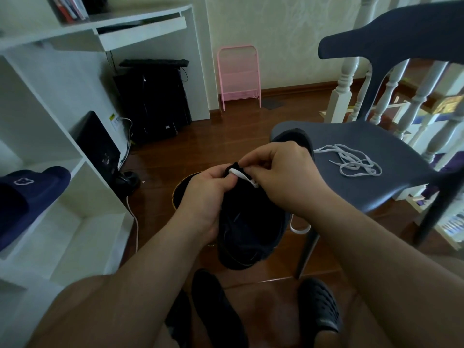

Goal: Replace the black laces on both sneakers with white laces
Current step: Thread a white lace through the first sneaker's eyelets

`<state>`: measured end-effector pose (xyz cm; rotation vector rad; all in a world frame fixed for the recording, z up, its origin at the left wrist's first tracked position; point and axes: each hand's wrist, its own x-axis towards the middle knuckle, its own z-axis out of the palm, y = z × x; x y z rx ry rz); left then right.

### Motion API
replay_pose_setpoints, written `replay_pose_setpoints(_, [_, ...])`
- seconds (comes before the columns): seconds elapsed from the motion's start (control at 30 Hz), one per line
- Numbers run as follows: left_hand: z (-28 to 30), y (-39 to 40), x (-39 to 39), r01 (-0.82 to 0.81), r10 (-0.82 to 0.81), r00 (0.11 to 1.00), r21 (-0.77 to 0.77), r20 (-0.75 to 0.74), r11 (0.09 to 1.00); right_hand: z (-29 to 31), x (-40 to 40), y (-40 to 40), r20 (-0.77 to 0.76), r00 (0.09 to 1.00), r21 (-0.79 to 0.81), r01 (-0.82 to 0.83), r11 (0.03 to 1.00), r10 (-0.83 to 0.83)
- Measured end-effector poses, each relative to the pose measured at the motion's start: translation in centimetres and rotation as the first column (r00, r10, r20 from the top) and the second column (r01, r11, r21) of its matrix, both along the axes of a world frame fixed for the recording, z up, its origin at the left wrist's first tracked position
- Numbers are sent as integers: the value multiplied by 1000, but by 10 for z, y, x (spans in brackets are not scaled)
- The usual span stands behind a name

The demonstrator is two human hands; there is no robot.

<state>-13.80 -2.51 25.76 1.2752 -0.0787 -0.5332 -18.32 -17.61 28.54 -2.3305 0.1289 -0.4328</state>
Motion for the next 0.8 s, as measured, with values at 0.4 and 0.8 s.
replay_pose_setpoints(0.4, [-7,3,-10,-279,35,772,289,634,916,-2,-3,3,70,990,175,108,979,-121])
replay_pose_setpoints(0.8, [-3,4,-6,-120,29,896,180,442,976,0,-7,0,115,987,260,76,963,-109])
